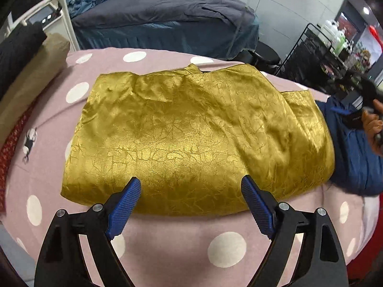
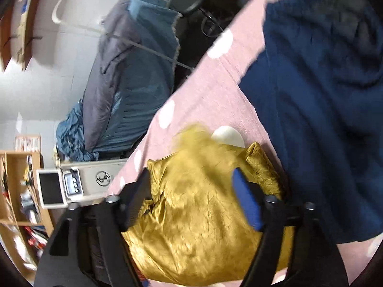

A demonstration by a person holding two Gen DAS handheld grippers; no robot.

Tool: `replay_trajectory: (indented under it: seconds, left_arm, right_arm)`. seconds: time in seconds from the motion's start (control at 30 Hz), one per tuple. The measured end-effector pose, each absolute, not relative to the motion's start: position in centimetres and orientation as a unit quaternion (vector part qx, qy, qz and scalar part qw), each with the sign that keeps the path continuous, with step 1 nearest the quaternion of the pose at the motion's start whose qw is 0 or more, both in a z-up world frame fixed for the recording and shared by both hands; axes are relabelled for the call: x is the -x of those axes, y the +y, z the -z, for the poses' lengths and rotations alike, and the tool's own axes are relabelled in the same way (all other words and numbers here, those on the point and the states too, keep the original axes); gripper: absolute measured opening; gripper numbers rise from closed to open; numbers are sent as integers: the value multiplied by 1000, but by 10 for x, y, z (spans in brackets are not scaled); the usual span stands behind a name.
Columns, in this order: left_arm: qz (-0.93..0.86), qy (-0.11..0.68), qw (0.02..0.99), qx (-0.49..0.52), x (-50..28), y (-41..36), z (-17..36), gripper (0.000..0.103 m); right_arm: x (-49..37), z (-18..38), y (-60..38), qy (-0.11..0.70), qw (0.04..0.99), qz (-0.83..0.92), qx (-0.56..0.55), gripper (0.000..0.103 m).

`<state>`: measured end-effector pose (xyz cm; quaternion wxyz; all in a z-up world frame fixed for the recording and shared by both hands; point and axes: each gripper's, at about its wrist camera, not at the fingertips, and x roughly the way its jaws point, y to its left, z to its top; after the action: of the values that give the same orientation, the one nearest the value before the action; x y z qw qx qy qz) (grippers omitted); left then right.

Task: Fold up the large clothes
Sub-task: 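Open both tools and release the folded jacket onto the bed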

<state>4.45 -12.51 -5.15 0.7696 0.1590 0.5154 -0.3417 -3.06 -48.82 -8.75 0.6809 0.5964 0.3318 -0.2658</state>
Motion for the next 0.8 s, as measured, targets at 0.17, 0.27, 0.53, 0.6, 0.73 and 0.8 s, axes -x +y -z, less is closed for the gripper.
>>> replay_trajectory:
  seconds: [0.17, 0.27, 0.53, 0.6, 0.73, 0.8]
  left_arm:
    - [332, 517, 770, -172, -43, -122, 56, 86]
    - [319, 521, 773, -173, -43, -118, 61, 86]
    - [327, 517, 767, -192, -27, -123, 73, 86]
    - [324, 513, 767, -209, -24, -127, 78, 86]
    - [318, 498, 777, -217, -32, -136, 81, 86]
    - [318, 493, 779, -220, -40, -143, 83, 86]
  right_arm:
    - [18, 52, -434, 410, 759, 275, -424, 78]
    - [11, 50, -377, 452, 789, 248, -335, 78]
    - [-2, 72, -251, 499, 822, 178, -210, 78]
    - [-6, 81, -232, 519, 819, 174, -172, 78]
    - [-17, 96, -221, 538, 814, 172, -133, 78]
    - [-23, 98, -226, 545, 809, 180, -128, 78]
